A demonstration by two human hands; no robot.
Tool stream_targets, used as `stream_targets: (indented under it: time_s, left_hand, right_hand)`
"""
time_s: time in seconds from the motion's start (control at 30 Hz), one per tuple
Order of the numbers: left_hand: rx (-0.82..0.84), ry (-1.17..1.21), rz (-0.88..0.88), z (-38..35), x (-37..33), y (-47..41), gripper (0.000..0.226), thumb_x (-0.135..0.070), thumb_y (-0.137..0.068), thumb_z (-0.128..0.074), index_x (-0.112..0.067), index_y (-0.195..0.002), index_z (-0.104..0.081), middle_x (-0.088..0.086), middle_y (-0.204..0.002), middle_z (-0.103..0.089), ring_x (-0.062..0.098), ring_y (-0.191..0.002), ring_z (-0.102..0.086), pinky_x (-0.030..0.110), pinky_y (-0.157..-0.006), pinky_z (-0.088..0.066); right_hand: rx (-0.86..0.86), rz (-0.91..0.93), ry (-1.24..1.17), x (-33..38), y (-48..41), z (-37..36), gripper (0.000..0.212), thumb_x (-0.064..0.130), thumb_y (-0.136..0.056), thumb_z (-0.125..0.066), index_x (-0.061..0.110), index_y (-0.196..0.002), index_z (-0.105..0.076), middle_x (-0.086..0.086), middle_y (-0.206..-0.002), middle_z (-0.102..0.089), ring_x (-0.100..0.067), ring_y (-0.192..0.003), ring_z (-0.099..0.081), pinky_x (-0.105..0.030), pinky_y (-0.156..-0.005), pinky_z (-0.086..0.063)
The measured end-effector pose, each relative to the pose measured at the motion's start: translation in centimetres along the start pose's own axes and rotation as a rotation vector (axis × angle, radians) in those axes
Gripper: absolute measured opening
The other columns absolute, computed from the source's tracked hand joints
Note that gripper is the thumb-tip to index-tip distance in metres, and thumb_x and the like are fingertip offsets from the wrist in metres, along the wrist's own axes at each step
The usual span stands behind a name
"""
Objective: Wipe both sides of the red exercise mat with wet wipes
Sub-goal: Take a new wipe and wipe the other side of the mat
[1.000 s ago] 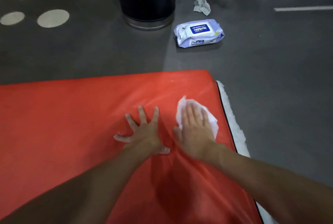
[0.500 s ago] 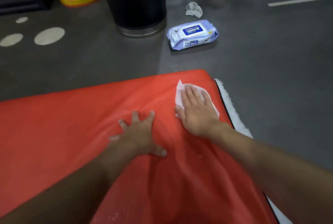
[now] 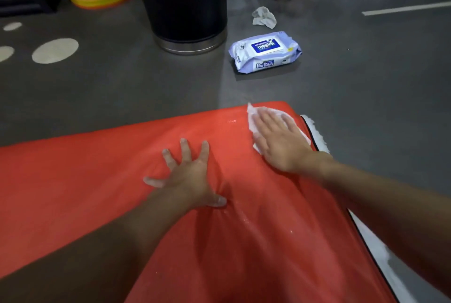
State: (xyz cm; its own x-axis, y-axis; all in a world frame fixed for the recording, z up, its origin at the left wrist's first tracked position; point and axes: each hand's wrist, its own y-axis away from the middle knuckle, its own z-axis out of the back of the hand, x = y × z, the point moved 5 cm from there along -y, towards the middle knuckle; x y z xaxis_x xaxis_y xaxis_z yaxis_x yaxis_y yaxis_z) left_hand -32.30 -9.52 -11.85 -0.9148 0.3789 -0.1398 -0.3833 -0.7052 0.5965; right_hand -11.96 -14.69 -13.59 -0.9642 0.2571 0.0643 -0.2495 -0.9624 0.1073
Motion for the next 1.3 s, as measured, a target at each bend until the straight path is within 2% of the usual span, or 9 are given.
stream_targets:
  time_s: [0.27,0.37,0.47,0.63,0.77,0.93,1.1,1.23,1.3]
  left_hand:
    - [-0.007,-0.013,-0.025,-0.1,0.2,-0.3,0.138,-0.063,-0.06,-0.082,-0.046,-0.148,0.022,-0.003,-0.154,0.04,0.04,-0.144,0.029,0.084,-0.098,-0.007]
    - [-0.135,-0.135,-0.154,-0.6,2.0,-0.8,0.107,-0.087,-0.071,-0.043,-0.048,-0.148,0.021,0.0,-0.158,0.034,0.038,-0.145,0.027,0.079,-0.104,0.002]
    - [-0.429,-0.165,-0.271,-1.2,3.7,-0.7,0.076,-0.072,-0.082,0.0,-0.045,-0.152,0.009,-0.004,-0.164,0.014,0.029,-0.15,0.016,0.072,-0.11,0.002]
    - [-0.508,-0.121,-0.292,-1.4,3.9,-0.9,0.072,-0.054,-0.089,-0.008,-0.03,-0.157,-0.011,-0.007,-0.165,-0.002,0.024,-0.152,0.006,0.069,-0.112,0.001]
    - [-0.496,-0.12,-0.292,-1.4,3.9,-0.8,0.072,-0.049,-0.088,-0.011,-0.027,-0.156,-0.019,-0.005,-0.165,-0.006,0.026,-0.152,0.002,0.071,-0.111,0.0]
    - [-0.489,-0.159,-0.299,-1.5,4.1,-1.3,0.07,-0.046,-0.088,-0.018,-0.026,-0.155,-0.026,-0.002,-0.164,-0.014,0.03,-0.152,-0.006,0.073,-0.11,-0.003]
    - [-0.493,-0.168,-0.314,-1.5,4.0,-1.5,0.068,-0.043,-0.086,-0.029,-0.02,-0.149,-0.04,0.002,-0.16,-0.029,0.034,-0.149,-0.019,0.075,-0.107,-0.012]
    - [-0.493,-0.178,-0.319,-1.5,4.0,-1.4,0.07,-0.044,-0.087,-0.023,-0.02,-0.152,-0.034,0.002,-0.162,-0.023,0.035,-0.15,-0.013,0.075,-0.108,-0.009]
    - [-0.48,-0.182,-0.322,-1.6,4.0,-1.4,0.073,-0.044,-0.085,-0.021,-0.02,-0.153,-0.031,0.002,-0.163,-0.021,0.035,-0.15,-0.011,0.074,-0.109,-0.007]
  right_hand:
    - [0.03,0.007,-0.039,0.7,-1.4,-0.1,0.075,0.052,-0.092,0.006,0.019,-0.158,-0.002,-0.001,-0.166,0.002,-0.014,-0.152,0.008,-0.041,-0.121,0.006]
    - [0.029,-0.2,-0.096,1.5,-2.9,0.0,0.063,0.044,-0.103,-0.011,0.015,-0.158,0.0,-0.006,-0.166,0.006,-0.019,-0.152,0.012,-0.045,-0.121,0.008]
    - [0.025,0.02,-0.039,3.4,-2.3,-0.4,0.062,0.043,-0.102,-0.009,0.017,-0.158,-0.001,-0.005,-0.166,0.004,-0.02,-0.152,0.009,-0.045,-0.121,0.004]
    - [-0.014,-0.267,-0.07,2.1,-4.8,0.0,0.061,0.044,-0.103,-0.016,0.019,-0.158,-0.008,-0.005,-0.166,-0.003,-0.021,-0.152,0.002,-0.046,-0.121,0.002]
    - [0.03,0.04,-0.054,5.9,-4.0,-0.5,0.079,0.053,-0.086,0.009,0.027,-0.158,-0.007,0.0,-0.166,0.0,-0.018,-0.152,0.004,-0.044,-0.121,0.002]
    - [0.059,-0.287,-0.058,3.3,-5.3,0.0,0.061,0.046,-0.101,-0.008,0.026,-0.158,-0.003,-0.003,-0.166,0.004,-0.022,-0.152,0.009,-0.046,-0.121,0.007]
    - [0.06,0.097,-0.078,8.1,-1.6,-0.5,0.074,0.05,-0.089,0.005,0.026,-0.158,-0.006,0.001,-0.166,0.005,-0.018,-0.152,0.007,-0.041,-0.121,0.005]
    - [0.081,-0.303,-0.091,4.7,-2.5,-0.1,0.06,0.042,-0.102,-0.01,0.025,-0.158,0.002,-0.002,-0.166,0.01,-0.021,-0.152,0.013,-0.044,-0.12,0.009]
    - [0.031,-0.138,-0.106,9.5,-1.7,-0.3,0.071,0.046,-0.091,0.006,0.025,-0.158,-0.001,-0.003,-0.166,0.007,-0.023,-0.152,0.009,-0.046,-0.12,0.007]
